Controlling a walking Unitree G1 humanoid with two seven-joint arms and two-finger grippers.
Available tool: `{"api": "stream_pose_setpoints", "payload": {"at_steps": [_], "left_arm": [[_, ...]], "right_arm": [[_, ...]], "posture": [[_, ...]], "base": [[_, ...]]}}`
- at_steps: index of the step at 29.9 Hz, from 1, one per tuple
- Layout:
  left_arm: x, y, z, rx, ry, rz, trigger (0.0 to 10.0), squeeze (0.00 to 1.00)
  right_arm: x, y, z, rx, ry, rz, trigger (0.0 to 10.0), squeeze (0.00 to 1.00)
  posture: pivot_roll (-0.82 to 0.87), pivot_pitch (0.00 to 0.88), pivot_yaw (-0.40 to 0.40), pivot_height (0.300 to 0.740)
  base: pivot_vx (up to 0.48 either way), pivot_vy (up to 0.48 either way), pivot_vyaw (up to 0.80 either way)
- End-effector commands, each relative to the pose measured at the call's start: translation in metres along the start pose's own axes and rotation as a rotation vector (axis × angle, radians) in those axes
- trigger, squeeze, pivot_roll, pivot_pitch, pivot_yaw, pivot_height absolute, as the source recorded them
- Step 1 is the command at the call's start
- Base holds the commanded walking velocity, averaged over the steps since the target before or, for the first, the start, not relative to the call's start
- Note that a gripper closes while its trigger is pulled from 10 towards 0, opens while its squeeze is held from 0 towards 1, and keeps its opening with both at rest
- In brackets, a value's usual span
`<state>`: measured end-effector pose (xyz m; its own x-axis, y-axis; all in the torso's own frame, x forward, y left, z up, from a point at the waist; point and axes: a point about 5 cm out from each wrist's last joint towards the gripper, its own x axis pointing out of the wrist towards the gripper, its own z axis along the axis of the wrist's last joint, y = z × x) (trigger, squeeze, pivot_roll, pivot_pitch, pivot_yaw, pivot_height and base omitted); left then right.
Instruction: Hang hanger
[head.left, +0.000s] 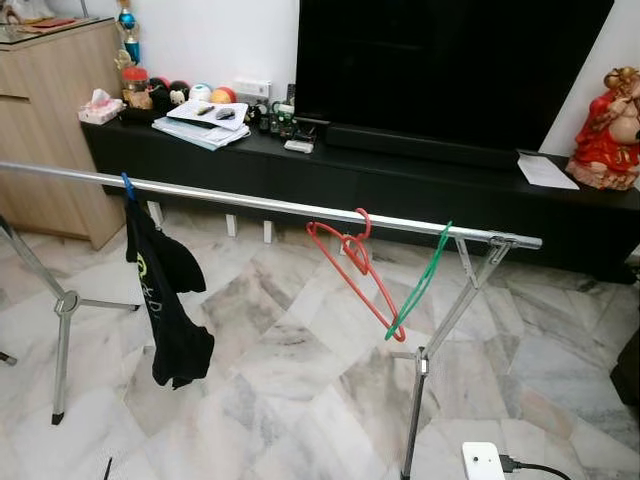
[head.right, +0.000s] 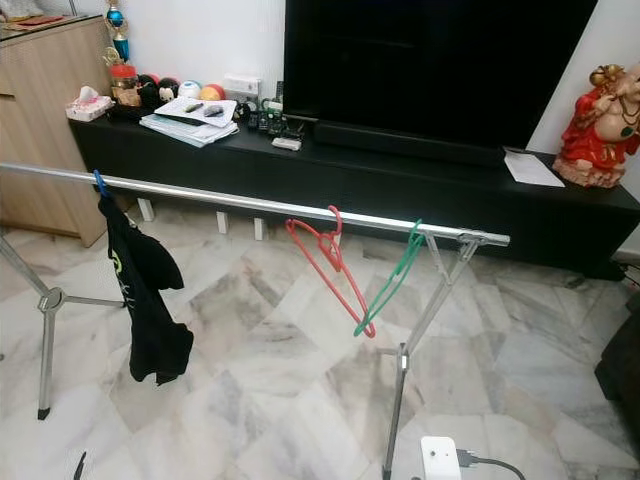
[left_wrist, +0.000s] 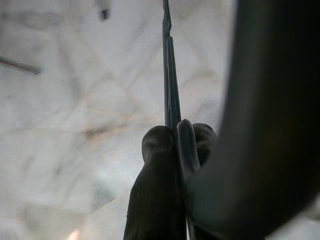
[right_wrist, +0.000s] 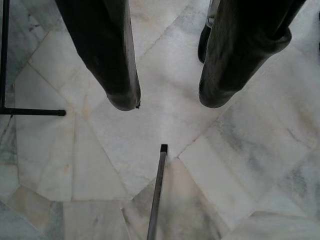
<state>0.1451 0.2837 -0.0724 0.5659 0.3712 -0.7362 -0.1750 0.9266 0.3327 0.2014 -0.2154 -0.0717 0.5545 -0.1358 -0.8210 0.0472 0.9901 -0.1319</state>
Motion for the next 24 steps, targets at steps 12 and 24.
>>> {"api": "stream_pose_setpoints", "payload": {"at_steps": [12,24], "left_arm": [[0.0,0.0,0.015,-0.014,-0.077,-0.308,10.0,0.0],[-0.004,0.003,0.033,-0.097,-0.295,-0.133,10.0,0.0]], "right_arm": [[0.0,0.0,-0.001,0.026,-0.001,0.003,10.0,0.0],[0.0,-0.001,-0.002,0.033,0.0,0.002,10.0,0.0]], "posture": [[0.14,0.0,-0.08,0.74],[0.13,0.0,-0.073,0.74]], "base": [[0.0,0.0,0.0],[0.0,0.0,0.0]]}}
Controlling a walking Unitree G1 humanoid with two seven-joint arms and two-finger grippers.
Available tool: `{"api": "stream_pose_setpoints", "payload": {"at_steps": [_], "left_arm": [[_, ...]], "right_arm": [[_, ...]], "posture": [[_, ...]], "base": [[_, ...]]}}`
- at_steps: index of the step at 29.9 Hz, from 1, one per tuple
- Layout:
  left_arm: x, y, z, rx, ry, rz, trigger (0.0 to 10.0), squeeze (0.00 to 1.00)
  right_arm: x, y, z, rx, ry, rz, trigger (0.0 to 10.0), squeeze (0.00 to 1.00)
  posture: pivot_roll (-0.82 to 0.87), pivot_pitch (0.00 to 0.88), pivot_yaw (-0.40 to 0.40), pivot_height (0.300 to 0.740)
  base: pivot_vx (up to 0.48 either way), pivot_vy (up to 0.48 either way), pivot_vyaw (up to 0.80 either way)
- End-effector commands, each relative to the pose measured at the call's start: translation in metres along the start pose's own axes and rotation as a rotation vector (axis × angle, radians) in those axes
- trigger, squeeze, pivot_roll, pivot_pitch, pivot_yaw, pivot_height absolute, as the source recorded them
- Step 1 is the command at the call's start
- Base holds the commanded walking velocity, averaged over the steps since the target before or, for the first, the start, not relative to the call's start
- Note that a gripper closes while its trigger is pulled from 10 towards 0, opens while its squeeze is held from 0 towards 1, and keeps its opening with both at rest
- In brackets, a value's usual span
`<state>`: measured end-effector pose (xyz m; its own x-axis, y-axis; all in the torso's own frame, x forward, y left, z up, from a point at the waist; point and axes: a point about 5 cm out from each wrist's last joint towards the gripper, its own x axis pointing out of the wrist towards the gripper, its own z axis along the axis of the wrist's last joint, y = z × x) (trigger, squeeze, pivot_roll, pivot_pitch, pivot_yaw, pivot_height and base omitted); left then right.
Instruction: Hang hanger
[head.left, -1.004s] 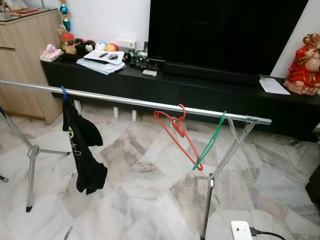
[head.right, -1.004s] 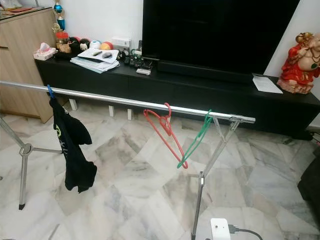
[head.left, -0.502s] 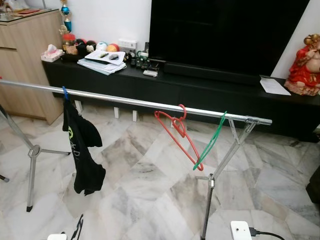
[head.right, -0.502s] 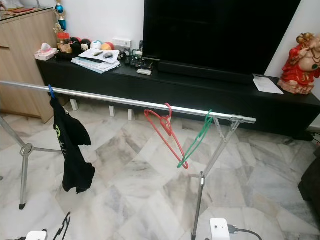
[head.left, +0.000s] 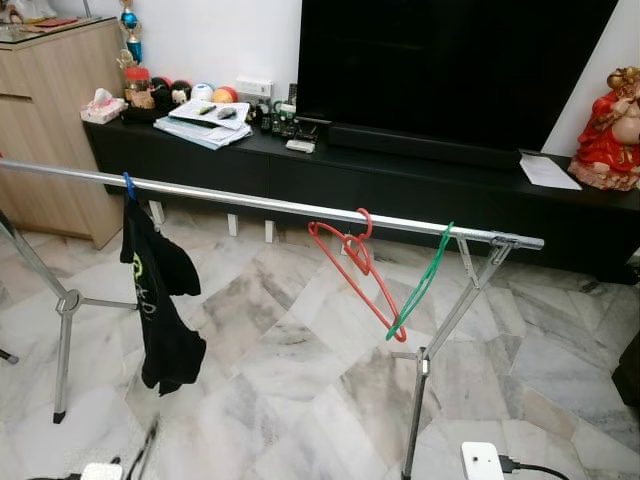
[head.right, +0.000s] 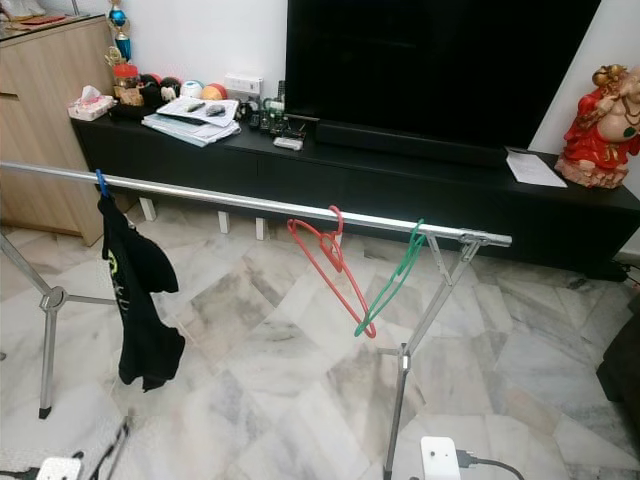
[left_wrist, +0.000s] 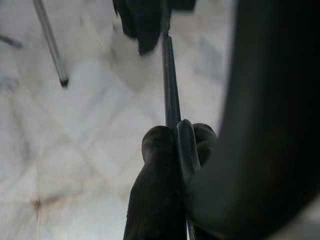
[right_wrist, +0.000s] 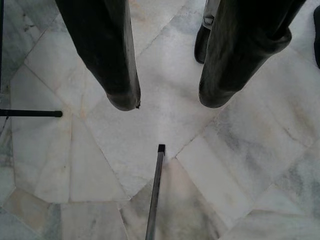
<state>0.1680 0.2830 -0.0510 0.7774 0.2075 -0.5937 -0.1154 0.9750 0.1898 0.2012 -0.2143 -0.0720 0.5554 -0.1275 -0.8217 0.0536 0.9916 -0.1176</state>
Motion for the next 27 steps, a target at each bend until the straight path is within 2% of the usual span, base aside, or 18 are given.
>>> {"api": "stream_pose_setpoints", "payload": {"at_steps": [1,5,8,9,11,12,14,17,20,22,27], "left_arm": [[-0.002,-0.002,0.005,-0.049,-0.078,0.021,10.0,0.0],[-0.006,-0.011,0.011,0.02,-0.153,-0.067,10.0,0.0],[-0.009,-0.013,0.012,0.032,-0.178,-0.109,10.0,0.0],[-0.013,-0.015,0.01,0.041,-0.185,-0.169,10.0,0.0],[-0.016,-0.017,0.008,0.055,-0.176,-0.216,10.0,0.0],[-0.019,-0.017,0.005,0.096,-0.168,-0.247,10.0,0.0],[-0.02,-0.016,0.003,0.11,-0.166,-0.252,10.0,0.0],[-0.02,-0.012,0.005,0.07,-0.185,-0.191,10.0,0.0],[-0.017,-0.017,0.014,0.028,-0.231,-0.157,10.0,0.0],[-0.014,-0.025,0.024,-0.011,-0.264,-0.137,10.0,0.0],[-0.01,-0.038,0.036,-0.046,-0.298,-0.138,10.0,0.0]], "right_arm": [[0.0,-0.002,-0.002,0.02,0.001,-0.007,10.0,0.0],[0.0,-0.003,-0.002,0.017,0.003,-0.002,10.0,0.0],[0.0,-0.003,-0.002,0.016,0.002,-0.001,10.0,0.0],[0.0,-0.003,-0.002,0.015,0.002,0.0,10.0,0.0],[0.0,-0.003,-0.002,0.016,0.003,0.001,10.0,0.0],[0.0,-0.003,-0.003,0.015,0.003,0.002,10.0,0.0],[0.0,-0.003,-0.003,0.016,0.003,0.002,10.0,0.0],[-0.001,-0.003,-0.003,0.017,0.005,0.003,10.0,0.0],[-0.001,-0.004,-0.004,0.009,0.008,0.006,10.0,0.0],[-0.001,-0.005,-0.004,0.002,0.01,0.008,10.0,0.0],[-0.001,-0.005,-0.005,0.009,0.007,0.01,10.0,0.0]], "posture": [[0.14,0.0,-0.076,0.74],[0.15,0.0,-0.077,0.74],[0.15,0.0,-0.075,0.74],[0.15,0.0,-0.073,0.74],[0.15,0.0,-0.071,0.74],[0.15,0.0,-0.07,0.74],[0.15,0.0,-0.069,0.74],[0.15,0.0,-0.07,0.74],[0.16,0.0,-0.077,0.74],[0.15,0.0,-0.078,0.74],[0.14,0.0,-0.064,0.74]], "base": [[0.0,0.0,0.0],[0.0,0.0,0.0],[0.0,0.0,0.0],[0.0,0.0,0.0],[0.0,0.0,0.0],[0.0,0.0,0.0],[0.0,0.0,0.0],[0.0,0.0,0.0],[0.0,0.0,0.0],[0.0,0.0,0.0],[0.0,0.0,0.0]]}}
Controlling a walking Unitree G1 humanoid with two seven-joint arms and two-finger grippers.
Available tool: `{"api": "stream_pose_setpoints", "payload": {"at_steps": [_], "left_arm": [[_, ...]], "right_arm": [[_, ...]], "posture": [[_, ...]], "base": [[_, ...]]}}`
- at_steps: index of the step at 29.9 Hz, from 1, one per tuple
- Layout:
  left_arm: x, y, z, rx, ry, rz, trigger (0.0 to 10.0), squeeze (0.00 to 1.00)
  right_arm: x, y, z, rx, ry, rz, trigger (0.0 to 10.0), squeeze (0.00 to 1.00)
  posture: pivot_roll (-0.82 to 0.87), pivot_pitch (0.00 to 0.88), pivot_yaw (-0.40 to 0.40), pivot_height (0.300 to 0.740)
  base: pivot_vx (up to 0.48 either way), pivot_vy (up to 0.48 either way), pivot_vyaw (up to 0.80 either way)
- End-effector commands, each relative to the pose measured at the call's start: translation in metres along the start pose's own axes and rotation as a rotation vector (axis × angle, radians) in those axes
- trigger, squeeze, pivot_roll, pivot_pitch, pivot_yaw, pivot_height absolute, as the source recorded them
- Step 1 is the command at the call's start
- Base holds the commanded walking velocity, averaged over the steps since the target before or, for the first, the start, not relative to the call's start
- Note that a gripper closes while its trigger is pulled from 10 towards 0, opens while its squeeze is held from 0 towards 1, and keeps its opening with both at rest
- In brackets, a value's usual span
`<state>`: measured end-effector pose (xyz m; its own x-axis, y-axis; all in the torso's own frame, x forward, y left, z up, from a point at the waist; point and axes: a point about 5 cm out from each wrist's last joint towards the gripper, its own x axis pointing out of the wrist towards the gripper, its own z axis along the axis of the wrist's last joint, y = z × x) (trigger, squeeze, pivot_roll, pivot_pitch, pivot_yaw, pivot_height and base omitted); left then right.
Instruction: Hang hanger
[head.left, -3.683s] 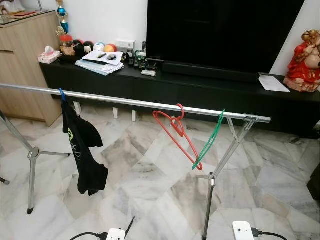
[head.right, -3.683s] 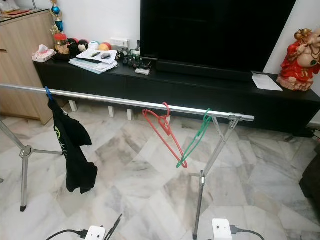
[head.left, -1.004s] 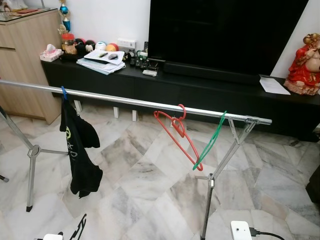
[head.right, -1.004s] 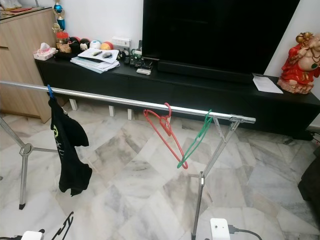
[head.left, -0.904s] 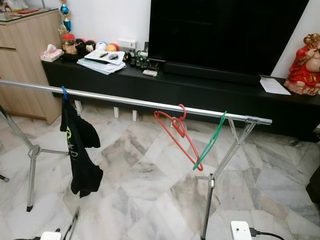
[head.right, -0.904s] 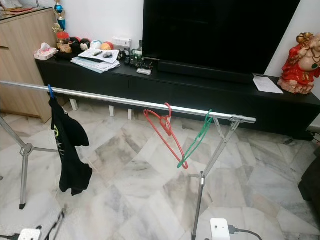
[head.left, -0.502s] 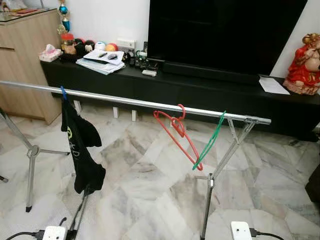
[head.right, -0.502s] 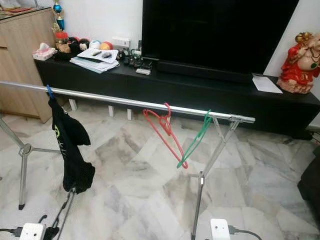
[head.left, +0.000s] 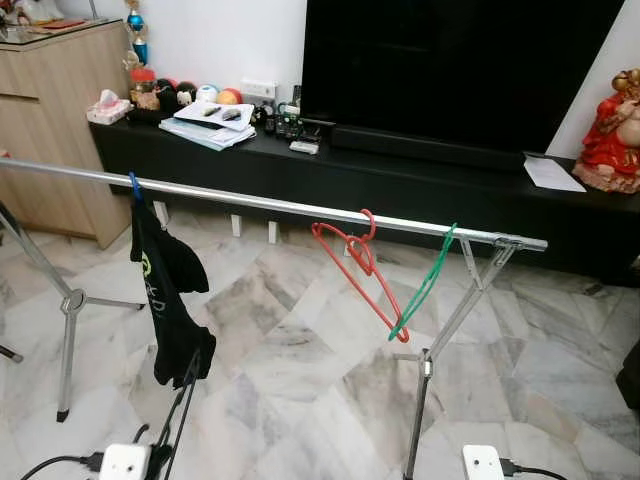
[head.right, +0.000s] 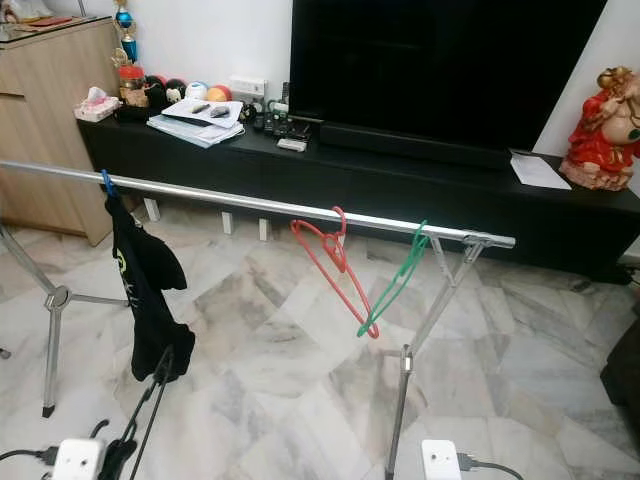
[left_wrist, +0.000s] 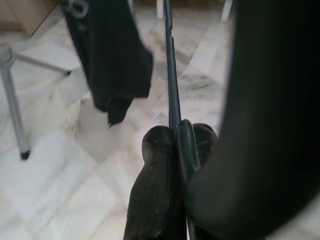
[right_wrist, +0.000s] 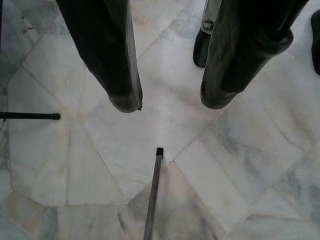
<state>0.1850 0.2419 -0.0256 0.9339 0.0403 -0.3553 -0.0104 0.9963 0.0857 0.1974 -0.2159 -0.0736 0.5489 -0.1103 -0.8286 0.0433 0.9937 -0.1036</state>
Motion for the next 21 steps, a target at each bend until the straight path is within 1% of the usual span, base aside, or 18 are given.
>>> {"api": "stream_pose_setpoints", "payload": {"at_steps": [1,2,5,8,10,14,21], "left_arm": [[0.003,-0.001,0.003,-0.003,-0.002,0.006,10.0,0.0],[0.006,-0.004,0.006,0.004,-0.012,-0.009,10.0,0.0],[0.006,-0.004,0.008,0.006,-0.015,-0.015,10.0,0.0],[0.007,-0.002,0.009,0.023,-0.011,-0.03,10.0,0.0],[0.007,-0.002,0.01,0.028,-0.009,-0.031,10.0,0.0],[0.008,0.0,0.012,0.038,-0.004,-0.03,10.0,0.0],[0.011,-0.003,0.014,0.039,0.003,-0.039,10.0,0.0]], "right_arm": [[0.0,-0.003,-0.001,0.011,-0.001,-0.006,10.0,0.0],[0.0,-0.001,-0.002,0.014,0.004,0.0,10.0,0.0],[0.0,-0.001,-0.002,0.02,0.006,0.004,10.0,0.0],[0.0,0.002,-0.003,0.036,0.006,0.009,10.0,0.0],[0.0,0.003,-0.003,0.028,0.008,0.012,10.0,0.0],[0.0,0.003,-0.002,0.04,0.004,0.011,10.0,0.0],[0.0,0.003,0.0,0.043,0.002,0.012,10.0,0.0]], "posture": [[0.14,0.0,-0.059,0.74],[0.14,0.0,-0.056,0.74],[0.14,0.0,-0.051,0.74],[0.13,0.0,-0.036,0.74],[0.13,0.0,-0.034,0.74],[0.14,0.0,-0.033,0.74],[0.14,0.0,-0.038,0.74]], "base": [[0.0,0.0,0.0],[0.0,0.0,0.0],[0.0,0.0,0.0],[0.0,0.0,0.0],[0.0,0.0,0.0],[0.248,0.0,0.0],[0.27,0.0,0.0]]}}
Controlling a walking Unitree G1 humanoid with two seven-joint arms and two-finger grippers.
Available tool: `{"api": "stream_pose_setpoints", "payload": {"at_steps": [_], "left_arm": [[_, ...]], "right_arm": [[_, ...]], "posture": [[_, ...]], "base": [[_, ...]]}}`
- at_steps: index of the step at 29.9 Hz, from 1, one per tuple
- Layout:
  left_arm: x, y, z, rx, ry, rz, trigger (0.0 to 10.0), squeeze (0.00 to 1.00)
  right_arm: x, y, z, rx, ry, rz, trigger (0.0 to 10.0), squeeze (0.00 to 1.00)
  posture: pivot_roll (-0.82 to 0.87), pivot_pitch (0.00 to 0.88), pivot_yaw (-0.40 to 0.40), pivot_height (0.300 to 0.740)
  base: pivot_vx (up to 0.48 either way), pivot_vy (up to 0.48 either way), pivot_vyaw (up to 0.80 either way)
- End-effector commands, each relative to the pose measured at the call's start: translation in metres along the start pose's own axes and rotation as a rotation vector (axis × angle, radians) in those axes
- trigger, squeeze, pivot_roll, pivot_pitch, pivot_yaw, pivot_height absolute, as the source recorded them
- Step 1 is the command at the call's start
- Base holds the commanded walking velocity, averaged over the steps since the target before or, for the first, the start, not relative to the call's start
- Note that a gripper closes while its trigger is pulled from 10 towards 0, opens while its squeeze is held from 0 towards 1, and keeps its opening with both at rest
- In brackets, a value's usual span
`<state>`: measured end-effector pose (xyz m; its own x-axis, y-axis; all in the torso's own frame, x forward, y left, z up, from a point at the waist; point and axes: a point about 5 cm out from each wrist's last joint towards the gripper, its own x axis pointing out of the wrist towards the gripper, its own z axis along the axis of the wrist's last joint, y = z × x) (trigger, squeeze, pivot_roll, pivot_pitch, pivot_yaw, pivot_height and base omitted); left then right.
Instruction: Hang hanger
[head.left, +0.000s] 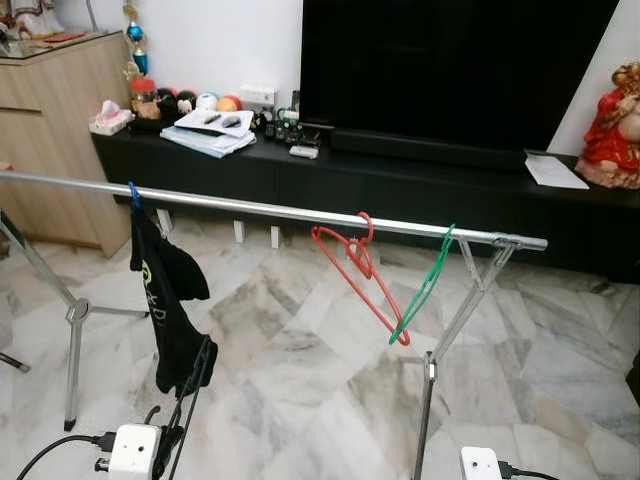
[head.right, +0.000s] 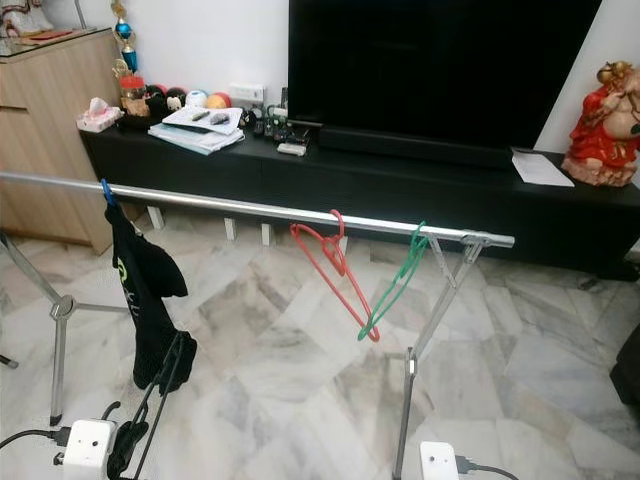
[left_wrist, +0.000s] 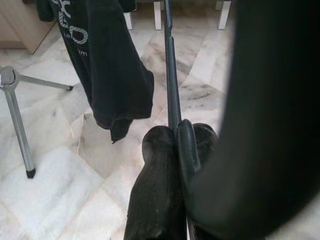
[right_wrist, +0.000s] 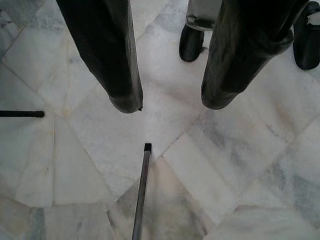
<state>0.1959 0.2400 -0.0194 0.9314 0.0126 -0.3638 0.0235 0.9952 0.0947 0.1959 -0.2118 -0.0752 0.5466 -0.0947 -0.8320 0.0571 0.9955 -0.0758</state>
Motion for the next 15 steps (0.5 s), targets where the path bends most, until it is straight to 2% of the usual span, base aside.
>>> {"api": "stream_pose_setpoints", "payload": {"at_steps": [1,15], "left_arm": [[0.0034,-0.0014,0.0045,0.018,-0.004,-0.007,10.0,0.0],[0.006,0.0007,0.0087,0.027,0.001,-0.012,10.0,0.0]], "right_arm": [[0.0001,-0.0013,0.002,0.017,-0.002,-0.002,10.0,0.0],[0.0004,0.0017,0.0023,0.028,-0.003,0.004,10.0,0.0]], "posture": [[0.14,0.0,-0.038,0.74],[0.14,0.0,-0.023,0.74]], "base": [[0.292,0.0,0.0],[0.31,0.0,0.0]]}}
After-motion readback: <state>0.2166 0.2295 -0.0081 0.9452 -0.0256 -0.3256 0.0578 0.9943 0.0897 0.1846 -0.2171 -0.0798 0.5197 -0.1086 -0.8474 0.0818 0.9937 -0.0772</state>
